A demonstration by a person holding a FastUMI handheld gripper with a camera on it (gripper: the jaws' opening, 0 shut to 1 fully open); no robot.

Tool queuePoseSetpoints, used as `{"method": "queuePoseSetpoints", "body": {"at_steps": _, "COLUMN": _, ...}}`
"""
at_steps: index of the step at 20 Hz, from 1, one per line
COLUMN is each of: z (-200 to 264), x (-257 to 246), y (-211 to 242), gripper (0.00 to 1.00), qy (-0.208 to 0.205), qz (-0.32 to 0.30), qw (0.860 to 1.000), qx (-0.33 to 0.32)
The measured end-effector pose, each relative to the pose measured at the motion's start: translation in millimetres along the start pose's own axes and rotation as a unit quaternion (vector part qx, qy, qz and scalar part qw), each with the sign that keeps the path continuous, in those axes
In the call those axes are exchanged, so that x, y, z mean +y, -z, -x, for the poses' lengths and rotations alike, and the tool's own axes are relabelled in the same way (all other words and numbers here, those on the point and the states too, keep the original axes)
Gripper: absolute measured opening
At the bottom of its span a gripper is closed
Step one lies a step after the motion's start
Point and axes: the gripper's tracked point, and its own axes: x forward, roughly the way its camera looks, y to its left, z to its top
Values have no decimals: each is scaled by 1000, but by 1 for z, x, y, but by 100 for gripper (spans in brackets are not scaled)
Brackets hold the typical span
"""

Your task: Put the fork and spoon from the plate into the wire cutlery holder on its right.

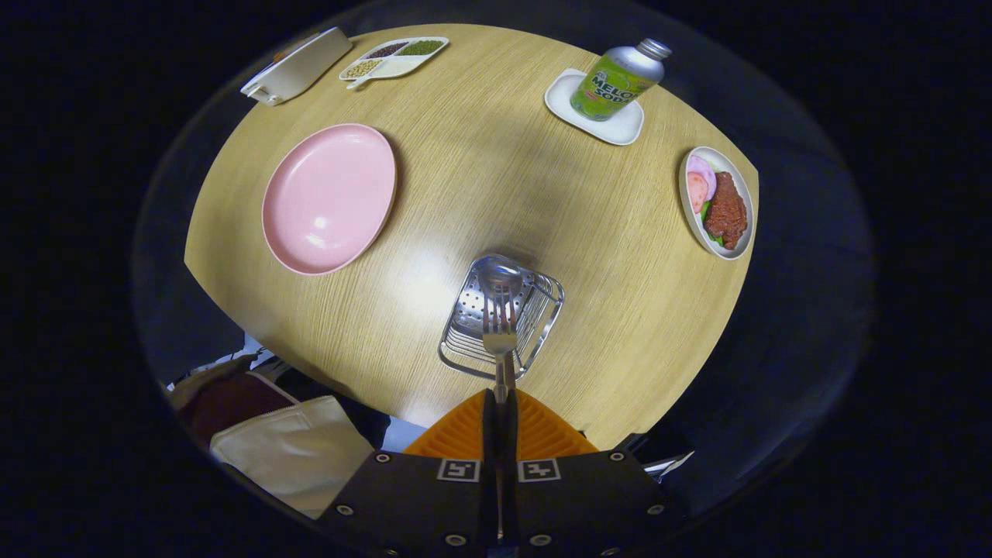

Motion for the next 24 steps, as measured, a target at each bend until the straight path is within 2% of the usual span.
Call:
{"method": "queuePoseSetpoints", "body": {"at_steps": 5, "z": -9, "x": 5, "y": -9, "gripper": 8, "qy": 0, "qz": 22, "qw": 1000, "qx": 6}}
{"method": "queuePoseSetpoints", "body": {"at_steps": 9, "z": -4, "x": 5, "y": -20, "gripper": 16, "qy": 0, "qz": 17, "qw": 1000, "qx": -24}}
{"method": "queuePoseSetpoints", "body": {"at_steps": 10, "z": -2, "x": 4, "y": -23, "gripper": 33, "qy": 3, "qz": 10, "qw": 999, "qx": -38}}
{"method": "queuePoseSetpoints", "body": {"at_steps": 11, "z": 1, "x": 3, "y": -27, "gripper": 45, "qy": 3, "qz": 0, "qw": 999, "qx": -52}}
{"method": "queuePoseSetpoints", "body": {"at_steps": 12, "z": 3, "x": 3, "y": -29, "gripper": 69, "qy": 3, "qz": -9, "qw": 997, "qx": -72}}
{"method": "queuePoseSetpoints", "body": {"at_steps": 14, "z": 17, "x": 4, "y": -37, "gripper": 100, "qy": 4, "qz": -35, "qw": 993, "qx": -116}}
{"method": "queuePoseSetpoints", "body": {"at_steps": 19, "z": 59, "x": 28, "y": -53, "gripper": 100, "qy": -26, "qz": -76, "qw": 971, "qx": -224}}
{"method": "queuePoseSetpoints", "body": {"at_steps": 24, "z": 104, "x": 51, "y": -64, "gripper": 100, "qy": -46, "qz": -118, "qw": 940, "qx": -317}}
